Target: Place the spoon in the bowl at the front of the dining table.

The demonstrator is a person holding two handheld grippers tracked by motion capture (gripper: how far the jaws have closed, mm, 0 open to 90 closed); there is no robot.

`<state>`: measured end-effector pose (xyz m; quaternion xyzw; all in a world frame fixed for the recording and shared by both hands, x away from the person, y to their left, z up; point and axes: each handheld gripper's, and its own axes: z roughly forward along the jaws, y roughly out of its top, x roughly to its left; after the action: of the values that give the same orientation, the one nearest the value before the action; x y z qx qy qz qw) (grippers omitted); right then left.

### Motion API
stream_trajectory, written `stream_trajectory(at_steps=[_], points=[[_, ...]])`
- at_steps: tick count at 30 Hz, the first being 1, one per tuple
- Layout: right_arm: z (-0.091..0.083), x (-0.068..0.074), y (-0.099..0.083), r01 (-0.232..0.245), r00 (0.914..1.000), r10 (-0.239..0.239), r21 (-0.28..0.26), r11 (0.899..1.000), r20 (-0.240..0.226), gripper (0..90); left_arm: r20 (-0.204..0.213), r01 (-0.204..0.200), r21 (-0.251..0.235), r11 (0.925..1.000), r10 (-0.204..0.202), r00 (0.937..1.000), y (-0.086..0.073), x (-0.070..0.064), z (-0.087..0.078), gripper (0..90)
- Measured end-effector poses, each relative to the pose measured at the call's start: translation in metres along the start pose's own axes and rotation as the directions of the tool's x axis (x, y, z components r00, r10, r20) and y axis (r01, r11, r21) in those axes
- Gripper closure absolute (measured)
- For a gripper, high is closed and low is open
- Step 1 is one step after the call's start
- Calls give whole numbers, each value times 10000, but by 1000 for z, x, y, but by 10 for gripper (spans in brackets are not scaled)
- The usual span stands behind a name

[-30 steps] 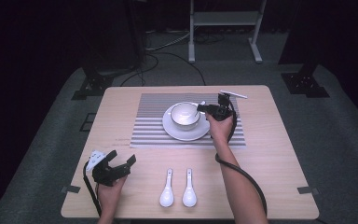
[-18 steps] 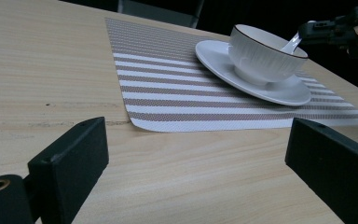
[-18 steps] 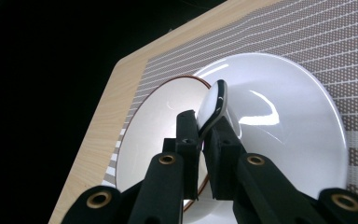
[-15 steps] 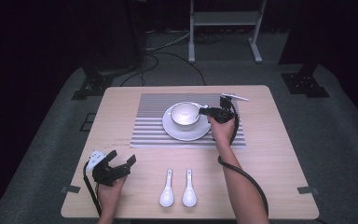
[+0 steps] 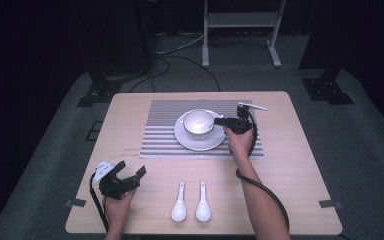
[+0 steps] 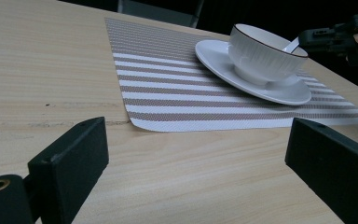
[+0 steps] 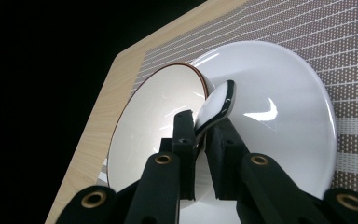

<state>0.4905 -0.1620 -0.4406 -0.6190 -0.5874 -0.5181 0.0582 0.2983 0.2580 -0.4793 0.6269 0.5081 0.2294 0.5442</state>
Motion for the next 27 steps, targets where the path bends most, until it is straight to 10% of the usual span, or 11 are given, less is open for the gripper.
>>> stream_trajectory(at_steps=[27], points=[[-16,-10,-4,15,9962,-9,73,10000,-868,698,-60,19,-8,10000,-19,10000,0,0,0,46]])
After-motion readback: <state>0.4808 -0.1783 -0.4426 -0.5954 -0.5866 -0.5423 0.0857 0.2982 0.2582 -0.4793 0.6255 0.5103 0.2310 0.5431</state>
